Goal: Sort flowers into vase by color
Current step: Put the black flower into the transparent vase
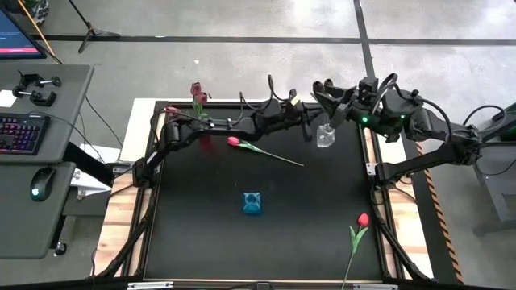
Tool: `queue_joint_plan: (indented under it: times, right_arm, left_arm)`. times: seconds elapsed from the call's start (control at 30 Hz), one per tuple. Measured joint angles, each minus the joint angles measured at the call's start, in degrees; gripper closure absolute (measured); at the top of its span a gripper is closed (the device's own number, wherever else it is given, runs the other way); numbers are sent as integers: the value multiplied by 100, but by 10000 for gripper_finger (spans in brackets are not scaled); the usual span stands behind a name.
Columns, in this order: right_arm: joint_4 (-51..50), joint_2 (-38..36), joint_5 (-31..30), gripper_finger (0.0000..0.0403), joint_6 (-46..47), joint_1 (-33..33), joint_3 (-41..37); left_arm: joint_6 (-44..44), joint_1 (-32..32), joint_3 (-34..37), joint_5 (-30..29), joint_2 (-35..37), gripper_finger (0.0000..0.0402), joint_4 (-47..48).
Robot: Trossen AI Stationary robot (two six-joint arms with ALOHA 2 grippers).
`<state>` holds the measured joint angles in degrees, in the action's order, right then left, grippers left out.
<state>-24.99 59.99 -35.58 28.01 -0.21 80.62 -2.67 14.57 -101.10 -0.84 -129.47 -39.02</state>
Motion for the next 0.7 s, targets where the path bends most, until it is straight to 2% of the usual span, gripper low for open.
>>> queue_joint_plan:
  times: [0.2, 0.37, 0.53, 0.7]
  right_arm:
    - [-7, 0, -2, 137, -138, -2, 0]
    - [-11, 0, -1, 137, -151, 0, 0]
    - [-16, 0, 0, 137, -151, -2, 0]
    - [-18, 0, -1, 137, -114, 0, 0]
  left_arm:
    - [122, -2, -11, 36, 42, 401, -611]
    - [382, -2, -4, 140, 33, 401, -307]
    - [-34, -2, -4, 144, 33, 401, 51]
    - [-37, 0, -4, 144, 33, 401, 666]
